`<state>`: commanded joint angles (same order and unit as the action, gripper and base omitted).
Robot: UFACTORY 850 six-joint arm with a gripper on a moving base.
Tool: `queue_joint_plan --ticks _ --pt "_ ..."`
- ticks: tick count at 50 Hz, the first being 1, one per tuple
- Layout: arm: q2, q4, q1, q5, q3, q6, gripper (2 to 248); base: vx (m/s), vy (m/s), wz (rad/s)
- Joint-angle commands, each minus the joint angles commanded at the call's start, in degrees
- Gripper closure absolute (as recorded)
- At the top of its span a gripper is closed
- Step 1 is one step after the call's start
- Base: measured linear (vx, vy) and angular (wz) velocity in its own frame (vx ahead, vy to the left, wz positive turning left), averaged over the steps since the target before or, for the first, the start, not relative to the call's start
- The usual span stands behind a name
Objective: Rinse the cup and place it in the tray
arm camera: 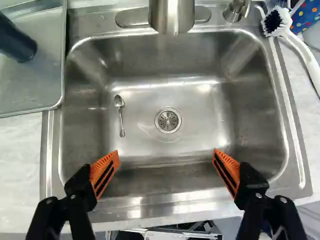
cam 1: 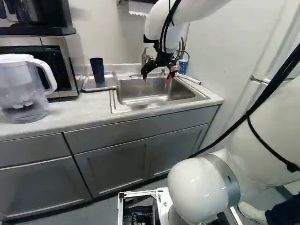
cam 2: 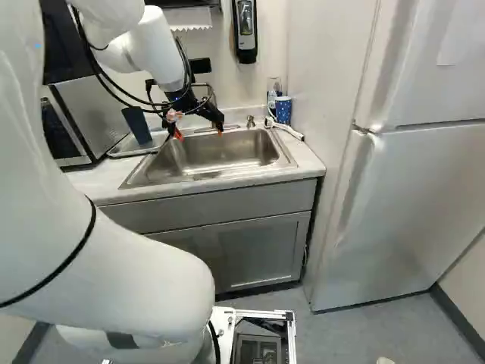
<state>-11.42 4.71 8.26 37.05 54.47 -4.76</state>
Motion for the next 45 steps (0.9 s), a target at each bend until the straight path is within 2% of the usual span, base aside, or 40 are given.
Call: queue_joint_plan --ticks 45 --pt "0.0 0.0 0.0 0.0 0.0 0.0 3 -0.128 -0.003 0.018"
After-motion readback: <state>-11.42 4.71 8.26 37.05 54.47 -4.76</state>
